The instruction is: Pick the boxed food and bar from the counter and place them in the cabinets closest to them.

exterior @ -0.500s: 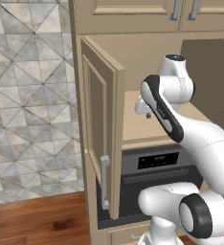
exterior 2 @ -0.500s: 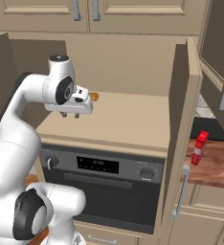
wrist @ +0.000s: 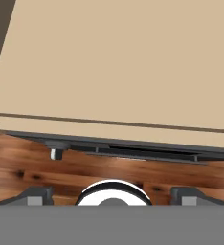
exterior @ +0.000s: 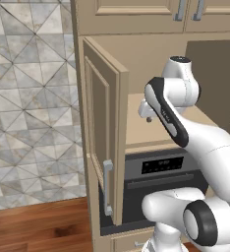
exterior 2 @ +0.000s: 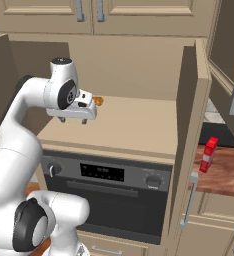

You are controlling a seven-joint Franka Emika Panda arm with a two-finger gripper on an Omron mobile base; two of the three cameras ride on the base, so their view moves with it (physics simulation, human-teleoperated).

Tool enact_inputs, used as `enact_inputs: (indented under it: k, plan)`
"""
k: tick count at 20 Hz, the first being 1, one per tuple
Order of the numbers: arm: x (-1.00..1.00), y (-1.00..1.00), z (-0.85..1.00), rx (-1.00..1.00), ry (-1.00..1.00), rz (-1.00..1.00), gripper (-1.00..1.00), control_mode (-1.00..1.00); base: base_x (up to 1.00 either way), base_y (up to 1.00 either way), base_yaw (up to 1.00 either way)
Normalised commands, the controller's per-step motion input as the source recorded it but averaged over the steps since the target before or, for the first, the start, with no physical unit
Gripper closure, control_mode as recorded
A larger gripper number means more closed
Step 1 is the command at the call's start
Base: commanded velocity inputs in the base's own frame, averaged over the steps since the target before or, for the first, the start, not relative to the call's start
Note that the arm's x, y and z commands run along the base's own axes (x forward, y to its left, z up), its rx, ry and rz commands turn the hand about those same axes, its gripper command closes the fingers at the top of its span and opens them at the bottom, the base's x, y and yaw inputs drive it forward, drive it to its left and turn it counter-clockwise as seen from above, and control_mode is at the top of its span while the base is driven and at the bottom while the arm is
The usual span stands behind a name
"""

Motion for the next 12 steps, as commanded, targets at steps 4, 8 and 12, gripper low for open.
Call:
enact_inputs:
  k: [4, 8, 12]
  plan:
    - [-0.02, 0.00, 0.00, 0.00, 0.00, 0.00, -1.00, -1.00, 0.00, 0.00, 0.00]
    - [-0.29, -0.07, 0.00, 0.00, -0.03, 0.00, -1.00, -1.00, 0.00, 0.00, 0.00]
    - [-0.43, -0.13, 0.00, 0.01, -0.08, 0.00, -1.00, -1.00, 0.00, 0.00, 0.00]
